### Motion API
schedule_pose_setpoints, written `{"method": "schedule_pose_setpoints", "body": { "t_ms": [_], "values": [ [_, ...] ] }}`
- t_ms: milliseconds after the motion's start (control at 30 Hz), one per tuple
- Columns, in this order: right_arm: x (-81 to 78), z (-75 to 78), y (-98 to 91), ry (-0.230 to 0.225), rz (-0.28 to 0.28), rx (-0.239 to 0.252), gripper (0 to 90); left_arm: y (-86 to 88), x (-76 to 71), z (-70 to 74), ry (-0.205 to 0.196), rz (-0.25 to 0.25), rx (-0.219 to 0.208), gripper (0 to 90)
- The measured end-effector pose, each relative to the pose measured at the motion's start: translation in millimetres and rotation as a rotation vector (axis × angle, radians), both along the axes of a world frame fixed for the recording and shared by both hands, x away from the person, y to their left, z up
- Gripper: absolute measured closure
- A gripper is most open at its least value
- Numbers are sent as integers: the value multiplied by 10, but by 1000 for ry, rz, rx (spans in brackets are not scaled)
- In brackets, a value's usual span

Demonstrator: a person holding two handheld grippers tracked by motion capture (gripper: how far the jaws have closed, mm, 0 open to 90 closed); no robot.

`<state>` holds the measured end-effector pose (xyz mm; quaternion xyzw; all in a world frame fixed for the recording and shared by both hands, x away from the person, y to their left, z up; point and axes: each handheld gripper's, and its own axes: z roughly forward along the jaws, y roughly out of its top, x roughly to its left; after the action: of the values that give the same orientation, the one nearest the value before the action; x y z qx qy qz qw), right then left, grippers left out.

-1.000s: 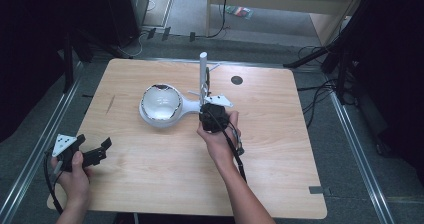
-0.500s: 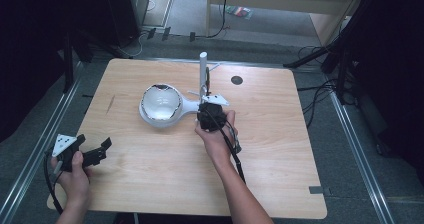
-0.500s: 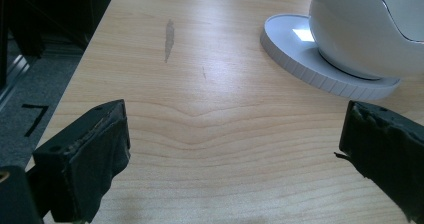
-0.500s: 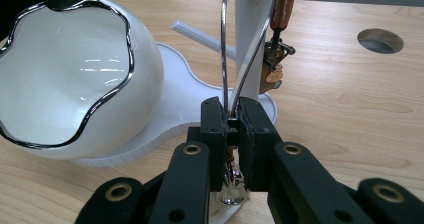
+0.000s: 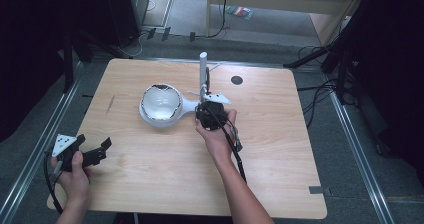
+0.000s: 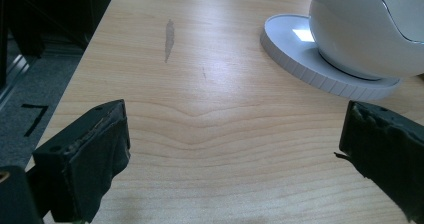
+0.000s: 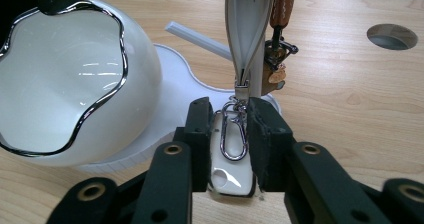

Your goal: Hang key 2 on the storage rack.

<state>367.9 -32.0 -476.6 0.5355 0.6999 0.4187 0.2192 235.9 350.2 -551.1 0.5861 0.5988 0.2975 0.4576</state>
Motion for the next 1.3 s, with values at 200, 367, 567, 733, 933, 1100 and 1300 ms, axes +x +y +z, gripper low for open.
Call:
{"method": "schedule_pose_setpoints", "body": {
  "t_ms": [200, 367, 567, 733, 933, 1100, 1300],
  "values": [
    [-28, 28, -34, -38, 21, 19, 567, -3, 1, 0, -1, 2, 3, 1],
    [-66, 70, -102, -119, 32, 30, 428, -4, 1, 0, 1, 0, 7, 1],
    [-131, 117, -182, -136, 17, -49, 128, -8, 1, 1, 1, 1, 10, 1],
    [-168, 141, -310, -119, 35, -3, 0, -9, -2, 1, 0, 2, 10, 1],
    [-185, 132, -438, -88, 39, 2, 0, -9, -2, 1, 0, 2, 9, 1],
    [-223, 86, -513, -86, 41, -12, 0, -11, 3, 1, 1, 2, 8, 1],
    [-275, 36, -633, -90, 47, -23, 0, -11, 2, 1, 0, 1, 8, 1]
  ]
}}
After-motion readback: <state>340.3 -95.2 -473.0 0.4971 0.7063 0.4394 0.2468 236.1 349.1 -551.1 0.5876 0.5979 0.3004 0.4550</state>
